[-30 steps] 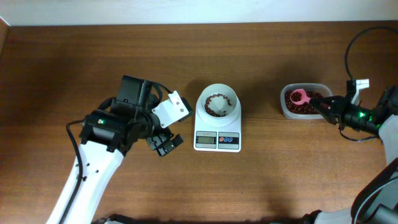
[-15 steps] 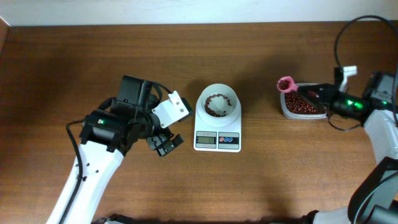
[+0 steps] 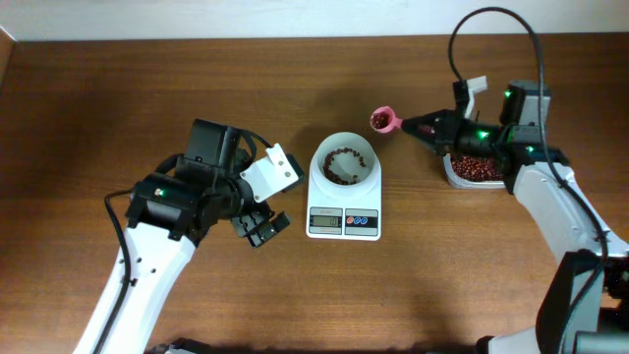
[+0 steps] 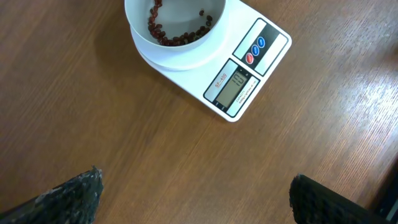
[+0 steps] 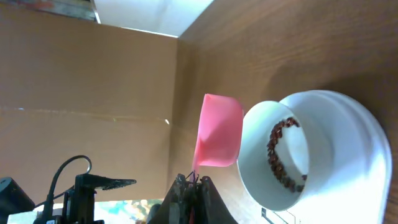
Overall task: Scoop and weigh 50g on scale
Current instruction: 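Lift a second scoop of beans toward the scale with the right gripper, then tilt the pink scoop over the white bowl to pour beans, then carry the empty scoop back to the bean tub with the right gripper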
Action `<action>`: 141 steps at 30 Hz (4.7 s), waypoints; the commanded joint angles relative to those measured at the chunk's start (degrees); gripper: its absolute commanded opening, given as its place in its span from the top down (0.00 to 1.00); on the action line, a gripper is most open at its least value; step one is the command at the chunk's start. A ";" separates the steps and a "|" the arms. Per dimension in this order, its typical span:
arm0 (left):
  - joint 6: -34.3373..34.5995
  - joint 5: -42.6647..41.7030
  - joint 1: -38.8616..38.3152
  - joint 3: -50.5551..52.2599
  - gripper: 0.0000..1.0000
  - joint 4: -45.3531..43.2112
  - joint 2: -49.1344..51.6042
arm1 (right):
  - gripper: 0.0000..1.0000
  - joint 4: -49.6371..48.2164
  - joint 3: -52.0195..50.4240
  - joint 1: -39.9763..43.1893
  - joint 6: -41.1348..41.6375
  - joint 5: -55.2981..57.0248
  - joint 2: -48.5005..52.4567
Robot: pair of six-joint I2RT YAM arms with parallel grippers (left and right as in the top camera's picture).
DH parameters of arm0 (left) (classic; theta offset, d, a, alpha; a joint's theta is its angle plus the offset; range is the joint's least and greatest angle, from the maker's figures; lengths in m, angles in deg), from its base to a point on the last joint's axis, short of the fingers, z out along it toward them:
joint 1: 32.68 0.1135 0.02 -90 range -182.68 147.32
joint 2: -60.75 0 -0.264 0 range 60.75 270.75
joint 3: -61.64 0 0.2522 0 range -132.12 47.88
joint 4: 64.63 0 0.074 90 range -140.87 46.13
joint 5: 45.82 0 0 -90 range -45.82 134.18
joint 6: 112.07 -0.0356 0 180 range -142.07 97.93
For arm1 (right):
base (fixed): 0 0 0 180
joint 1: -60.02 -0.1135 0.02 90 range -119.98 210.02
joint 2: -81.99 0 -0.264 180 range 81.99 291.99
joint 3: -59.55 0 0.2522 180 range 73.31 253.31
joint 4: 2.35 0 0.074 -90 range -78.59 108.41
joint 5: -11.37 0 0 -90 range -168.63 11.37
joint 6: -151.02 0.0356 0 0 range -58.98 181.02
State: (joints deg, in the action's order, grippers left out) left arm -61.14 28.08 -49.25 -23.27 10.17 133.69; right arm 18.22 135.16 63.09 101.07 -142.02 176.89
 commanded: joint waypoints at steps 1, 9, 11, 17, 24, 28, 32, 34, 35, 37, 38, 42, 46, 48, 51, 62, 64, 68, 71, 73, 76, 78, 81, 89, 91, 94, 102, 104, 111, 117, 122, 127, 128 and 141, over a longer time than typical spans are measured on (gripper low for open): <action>-0.92 -0.66 0.24 -0.85 0.01 -0.07 -0.59 | 0.96 -0.44 0.31 -1.99 0.98 2.47 0.31; -0.90 -0.66 0.24 -0.85 0.01 -0.04 -0.59 | 0.96 -1.75 0.31 -4.28 1.07 2.93 0.31; -0.92 -0.66 0.24 -0.85 0.01 -0.07 -0.59 | 0.96 -1.73 0.31 -5.57 0.66 5.22 0.31; -0.92 -0.66 0.24 -0.85 0.01 -0.04 -0.59 | 0.96 -1.64 0.28 -9.66 -17.35 9.29 0.31; -0.90 -0.66 0.24 -0.85 0.01 -0.07 -0.59 | 0.96 4.55 0.28 -10.82 -40.70 14.86 0.31; -0.92 -0.66 0.24 -0.85 0.01 -0.04 -0.59 | 0.96 6.23 0.28 -12.98 -43.32 23.39 0.31; -0.92 -0.66 0.24 -0.85 0.01 -0.04 -0.59 | 0.96 6.49 0.31 -16.50 -48.61 25.99 0.31; -0.92 -0.66 0.24 -0.85 0.01 -0.07 -0.59 | 0.96 7.63 0.31 -17.81 -48.65 36.02 0.31; -0.90 -0.66 0.24 -0.85 0.01 -0.04 -0.59 | 0.96 8.33 0.31 -18.27 -48.68 34.56 0.31; -0.92 -0.66 0.24 -0.85 0.01 -0.07 -0.59 | 0.96 8.48 0.31 -18.47 -49.22 34.03 0.31; -0.92 -0.66 0.24 -0.85 0.01 -0.07 -0.59 | 0.96 8.98 0.31 -18.47 -48.78 36.30 0.31; -0.92 -0.66 0.24 -0.85 0.01 -0.07 -0.59 | 0.96 9.03 0.31 -18.43 -48.83 32.02 0.31; -0.92 -0.66 0.24 -0.85 0.01 -0.07 -0.59 | 0.96 8.87 0.31 -18.43 -48.87 26.77 0.28; -0.92 -0.66 0.24 -0.85 0.01 -0.04 -0.59 | 0.96 8.87 0.31 -18.43 -48.87 27.17 0.28; -0.92 -0.66 0.24 -0.85 0.01 -0.07 -0.59 | 0.96 8.87 0.31 -18.43 -48.92 24.33 0.00; -0.92 -0.66 0.24 -0.85 0.01 -0.04 -0.59 | 0.96 10.80 0.42 -18.53 -53.44 27.54 -3.56; -0.92 -0.66 0.24 -0.85 0.01 -0.07 -0.59 | 0.96 10.91 0.42 -18.53 -54.21 36.17 -3.50; -0.92 -0.66 0.24 -0.85 0.01 -0.07 -0.59 | 0.96 11.04 0.61 -18.53 -56.13 37.99 -5.14; -0.92 -0.66 0.24 -0.85 0.01 -0.04 -0.59 | 0.96 12.48 0.83 -18.56 -56.15 30.36 -6.75; -0.92 -0.66 0.24 -0.85 0.00 -0.04 -0.59 | 0.96 13.51 0.87 -19.37 -56.13 37.66 -6.73; -0.92 -0.66 0.24 -0.85 0.01 -0.04 -0.59 | 0.96 11.91 0.90 -21.90 -56.11 41.13 -7.19; -0.92 -0.66 0.24 -0.85 0.01 -0.04 -0.59 | 0.96 12.22 1.07 -24.24 -55.78 39.74 -8.04; -0.92 -0.66 0.24 -0.85 0.01 -0.07 -0.59 | 0.96 9.97 1.07 -27.93 -56.13 56.37 -7.10; -0.92 -0.66 0.24 -0.85 0.01 -0.07 -0.59 | 0.96 8.92 1.07 -30.01 -55.67 56.15 -7.63; -0.92 -0.66 0.24 -0.85 0.01 -0.07 -0.59 | 0.96 8.72 1.09 -29.94 -52.11 56.15 -9.46; -0.92 -0.66 0.24 -0.85 0.01 -0.04 -0.59 | 0.96 8.72 1.09 -29.77 -48.00 56.15 -12.52; -0.92 -0.66 0.24 -0.85 0.01 -0.07 -0.59 | 0.96 17.59 1.09 -16.31 -32.09 55.91 -17.29; -0.92 -0.66 0.24 -0.85 0.01 -0.04 -0.59 | 0.96 21.57 1.09 -11.39 -29.18 55.12 -17.31; -0.92 -0.66 0.24 -0.85 0.01 -0.07 -0.59 | 0.96 26.71 1.09 -0.11 -29.03 42.80 -17.29; -0.92 -0.66 0.24 -0.85 0.01 -0.07 -0.59 | 0.96 29.38 1.07 -0.04 -29.03 43.04 -17.29; -0.92 -0.66 0.24 -0.85 0.01 -0.07 -0.59 | 0.96 28.89 1.07 -0.04 -29.05 43.04 -17.29; -0.92 -0.66 0.24 -0.85 0.01 -0.07 -0.59 | 0.96 29.88 1.07 -0.02 -29.03 51.95 -17.29; -0.92 -0.66 0.24 -0.85 0.01 -0.04 -0.59 | 0.96 29.59 1.07 0.00 -29.03 52.11 -17.29; -0.92 -0.66 0.24 -0.85 0.01 -0.04 -0.59 | 0.96 31.78 1.09 10.21 -31.87 47.28 -17.29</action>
State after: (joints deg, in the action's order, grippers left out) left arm -61.14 28.08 -49.25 -23.27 10.17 133.69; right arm 48.99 135.44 71.88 72.61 -90.77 160.78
